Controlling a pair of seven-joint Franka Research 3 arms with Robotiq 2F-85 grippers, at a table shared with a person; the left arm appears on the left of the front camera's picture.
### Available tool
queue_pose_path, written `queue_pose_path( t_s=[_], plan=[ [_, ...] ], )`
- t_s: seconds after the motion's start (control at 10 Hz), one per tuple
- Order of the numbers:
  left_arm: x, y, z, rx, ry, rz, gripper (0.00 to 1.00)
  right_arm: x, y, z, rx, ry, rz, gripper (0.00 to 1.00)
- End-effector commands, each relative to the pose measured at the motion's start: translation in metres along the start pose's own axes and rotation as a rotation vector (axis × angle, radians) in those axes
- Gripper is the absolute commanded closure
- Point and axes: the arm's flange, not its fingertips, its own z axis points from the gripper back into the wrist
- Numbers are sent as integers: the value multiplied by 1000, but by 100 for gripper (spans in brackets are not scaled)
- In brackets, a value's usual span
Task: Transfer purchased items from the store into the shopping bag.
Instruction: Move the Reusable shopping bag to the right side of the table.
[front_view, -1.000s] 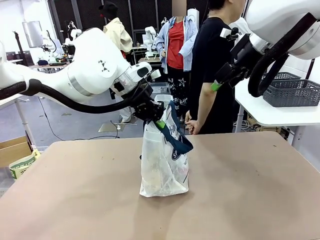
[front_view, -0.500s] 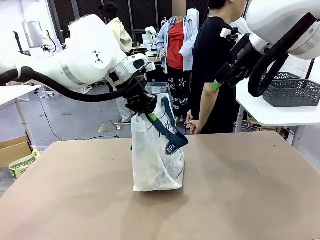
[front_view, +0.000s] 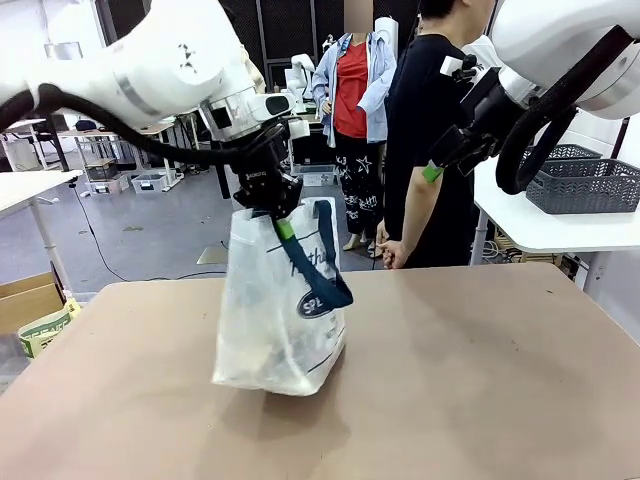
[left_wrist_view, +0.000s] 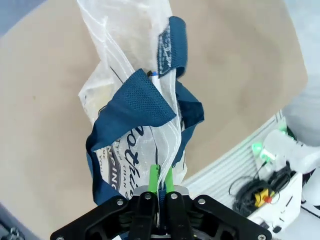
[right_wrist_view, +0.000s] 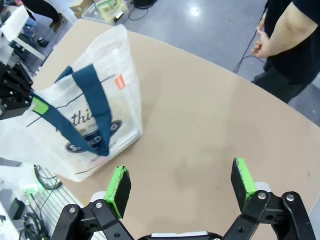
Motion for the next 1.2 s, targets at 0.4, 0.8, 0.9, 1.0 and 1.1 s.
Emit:
queue_pose_path(
  t_s=[0.4,0.8,0.9,1.0,1.1],
  plan=[
    [76,-3,33,120,269,104,100,-3,1,-1,-10,16,1,0],
    [68,5,74,194,163,159,100,-3,1,-1,-10,16,1,0],
    [53,11,86,215,121,179,100,-3,1,-1,-10,16,1,0],
    [34,18,97,278,94,197,100,-3,1,-1,-10,16,1,0],
    [12,30,108,302,43,224,100,-3,1,-1,-10,16,1,0]
  ],
)
